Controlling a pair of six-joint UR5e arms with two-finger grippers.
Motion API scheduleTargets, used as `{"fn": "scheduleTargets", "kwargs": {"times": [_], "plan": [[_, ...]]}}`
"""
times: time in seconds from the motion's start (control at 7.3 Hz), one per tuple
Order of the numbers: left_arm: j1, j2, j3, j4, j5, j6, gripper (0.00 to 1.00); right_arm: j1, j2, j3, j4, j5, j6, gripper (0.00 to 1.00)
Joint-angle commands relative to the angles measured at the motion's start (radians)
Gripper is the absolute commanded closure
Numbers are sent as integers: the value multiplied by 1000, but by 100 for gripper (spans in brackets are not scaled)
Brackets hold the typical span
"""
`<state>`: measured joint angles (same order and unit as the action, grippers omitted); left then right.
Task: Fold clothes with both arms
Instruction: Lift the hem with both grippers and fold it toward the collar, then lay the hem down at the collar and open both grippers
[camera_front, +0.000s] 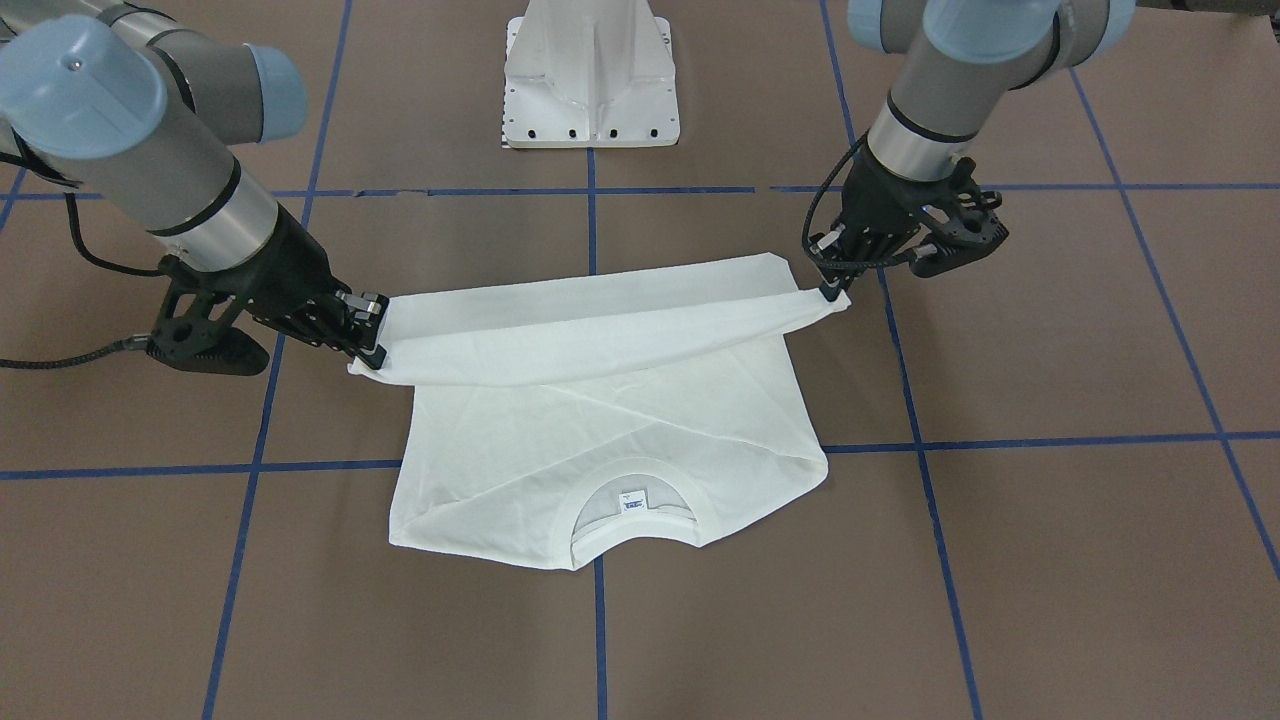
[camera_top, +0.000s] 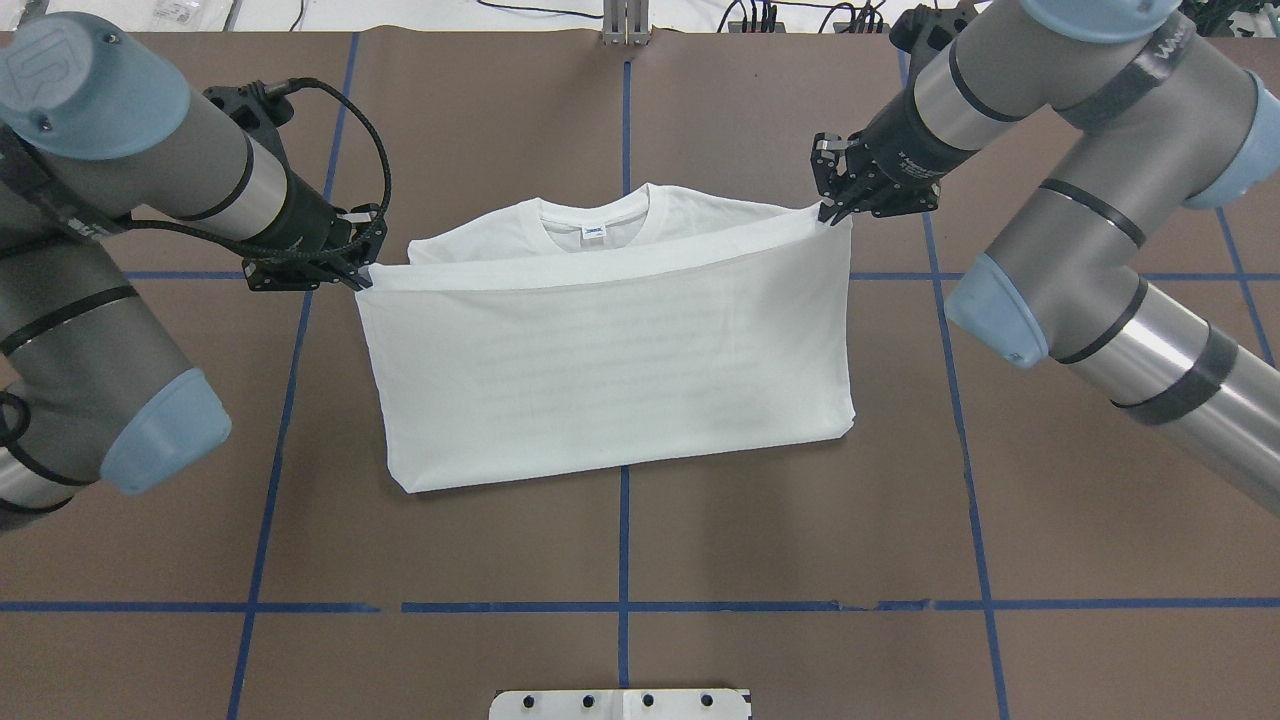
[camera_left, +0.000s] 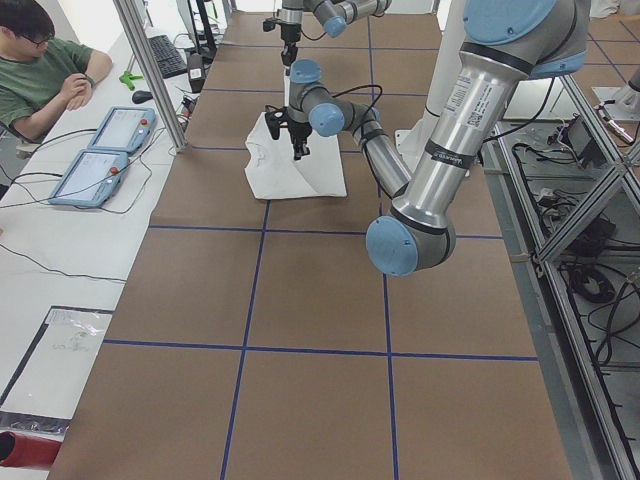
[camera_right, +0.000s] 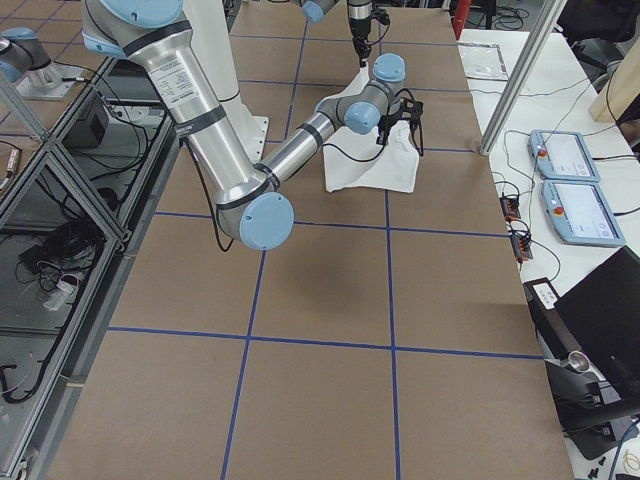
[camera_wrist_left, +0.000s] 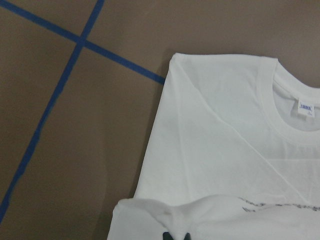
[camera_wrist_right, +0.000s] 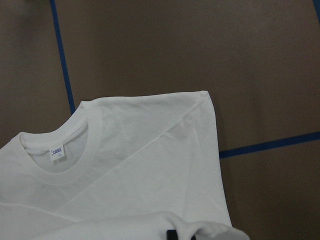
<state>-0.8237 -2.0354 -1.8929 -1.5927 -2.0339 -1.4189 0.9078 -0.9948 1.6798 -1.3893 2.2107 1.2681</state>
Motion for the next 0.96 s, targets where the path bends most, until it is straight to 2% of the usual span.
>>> {"fn": "scheduleTargets", "kwargs": {"times": [0.0,0.27,0.68,0.82], "plan": [[-32,-48,205,-187,1,24,100,11,94,-154,15,-22,-19,100],[-32,-71,361,-344,1,24,100,13,142,-300,105,-43,-27,100],[-34,-94,455,-404,3,23,100,6,191,-469,147,-52,-32,100],[-34,-95,484,-427,3,24,100,6,188,-471,147,-52,-47,100]]}}
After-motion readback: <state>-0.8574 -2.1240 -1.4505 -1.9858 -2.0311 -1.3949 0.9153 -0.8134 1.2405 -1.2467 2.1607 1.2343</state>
